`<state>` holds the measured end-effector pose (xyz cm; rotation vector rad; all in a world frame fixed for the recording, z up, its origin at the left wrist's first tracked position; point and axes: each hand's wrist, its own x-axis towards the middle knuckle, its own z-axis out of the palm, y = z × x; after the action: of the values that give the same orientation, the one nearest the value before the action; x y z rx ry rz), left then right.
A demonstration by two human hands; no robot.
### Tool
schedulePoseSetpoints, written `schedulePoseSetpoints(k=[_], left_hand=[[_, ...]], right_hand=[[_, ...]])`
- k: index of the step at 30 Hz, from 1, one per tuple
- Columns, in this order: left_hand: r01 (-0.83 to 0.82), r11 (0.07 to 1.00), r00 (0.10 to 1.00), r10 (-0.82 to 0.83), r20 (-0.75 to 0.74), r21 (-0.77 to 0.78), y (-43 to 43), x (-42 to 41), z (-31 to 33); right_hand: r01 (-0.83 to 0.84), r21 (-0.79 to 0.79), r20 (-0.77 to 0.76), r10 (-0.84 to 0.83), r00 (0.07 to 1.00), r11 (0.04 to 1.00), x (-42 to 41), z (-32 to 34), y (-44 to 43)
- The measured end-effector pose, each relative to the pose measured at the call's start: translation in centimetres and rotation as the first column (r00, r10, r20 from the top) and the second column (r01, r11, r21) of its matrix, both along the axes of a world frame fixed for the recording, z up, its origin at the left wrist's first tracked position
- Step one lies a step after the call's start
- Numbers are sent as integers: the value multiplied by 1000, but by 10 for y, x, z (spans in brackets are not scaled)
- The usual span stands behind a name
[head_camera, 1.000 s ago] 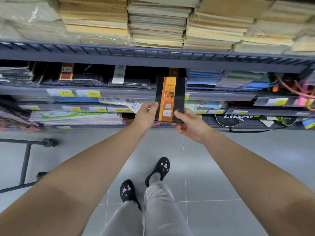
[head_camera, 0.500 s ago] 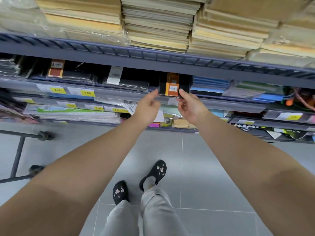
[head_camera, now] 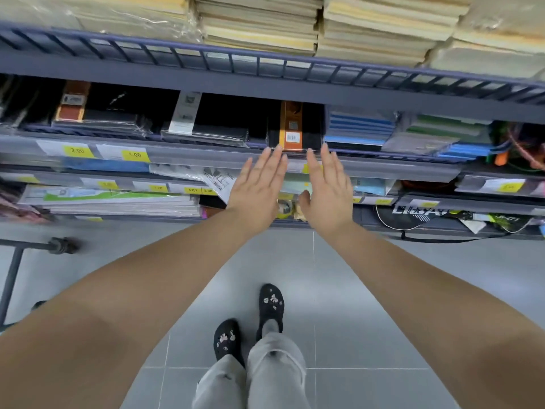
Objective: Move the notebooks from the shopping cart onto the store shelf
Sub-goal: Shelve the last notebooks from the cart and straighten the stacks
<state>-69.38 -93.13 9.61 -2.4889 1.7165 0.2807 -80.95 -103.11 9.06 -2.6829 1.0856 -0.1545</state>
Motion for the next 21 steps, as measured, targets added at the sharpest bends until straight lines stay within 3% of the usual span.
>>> schedulePoseSetpoints(k=[2, 4, 14, 17, 21], left_hand=[[-9, 1000, 999, 8, 40, 28, -7, 4, -6], [-6, 1000, 998, 5, 56, 26, -13, 9, -11], [-23, 999, 999, 25, 42, -45, -35, 18, -21], [-122, 964, 981, 81, -178, -235, -31, 14, -23], [-479, 813, 809, 263, -525, -331, -40, 9, -19]], right_hand=[[-78, -29, -164, 72, 984, 997, 4, -9, -1], [-77, -18, -221, 71, 973, 997, 8, -14, -4], [-8, -22, -66, 6, 998, 1000, 27, -23, -21], [70, 30, 143, -74, 987, 997, 23, -22, -19], [112, 221, 267, -171, 949, 969, 19, -21, -24]])
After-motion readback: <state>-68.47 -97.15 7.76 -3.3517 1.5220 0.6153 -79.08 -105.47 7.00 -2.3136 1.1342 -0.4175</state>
